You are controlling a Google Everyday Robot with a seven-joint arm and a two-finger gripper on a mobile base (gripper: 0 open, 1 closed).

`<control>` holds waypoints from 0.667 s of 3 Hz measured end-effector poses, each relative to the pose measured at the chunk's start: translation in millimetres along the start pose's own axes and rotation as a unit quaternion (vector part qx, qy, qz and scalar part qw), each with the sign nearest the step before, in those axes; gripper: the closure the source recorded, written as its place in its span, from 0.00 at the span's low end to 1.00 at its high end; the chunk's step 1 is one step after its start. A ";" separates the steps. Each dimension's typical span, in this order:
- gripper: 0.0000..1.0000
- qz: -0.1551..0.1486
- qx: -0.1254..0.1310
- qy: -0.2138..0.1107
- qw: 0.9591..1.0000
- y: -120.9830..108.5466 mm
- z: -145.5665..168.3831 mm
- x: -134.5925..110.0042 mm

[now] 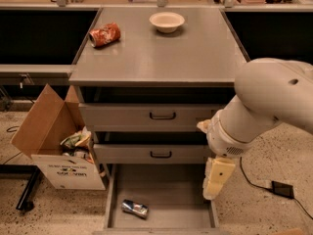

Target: Pick redbull can from bottom drawer and place on counter

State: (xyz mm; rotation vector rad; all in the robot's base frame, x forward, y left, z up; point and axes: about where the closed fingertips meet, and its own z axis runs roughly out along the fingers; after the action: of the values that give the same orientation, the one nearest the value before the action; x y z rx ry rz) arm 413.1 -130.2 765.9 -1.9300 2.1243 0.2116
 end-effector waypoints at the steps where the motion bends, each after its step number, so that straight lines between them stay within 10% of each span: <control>1: 0.00 0.000 0.000 0.000 1.000 -0.1 -0.3 -0.2; 2: 0.00 -0.001 -0.015 -0.012 1.000 2.6 38.2 -2.4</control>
Offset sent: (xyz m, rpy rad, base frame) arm 0.0091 0.0186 -0.0578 0.0440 0.0326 0.0095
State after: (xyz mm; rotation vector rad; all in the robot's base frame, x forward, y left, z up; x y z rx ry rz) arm 414.4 -116.9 729.9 -1.9352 2.1159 0.2675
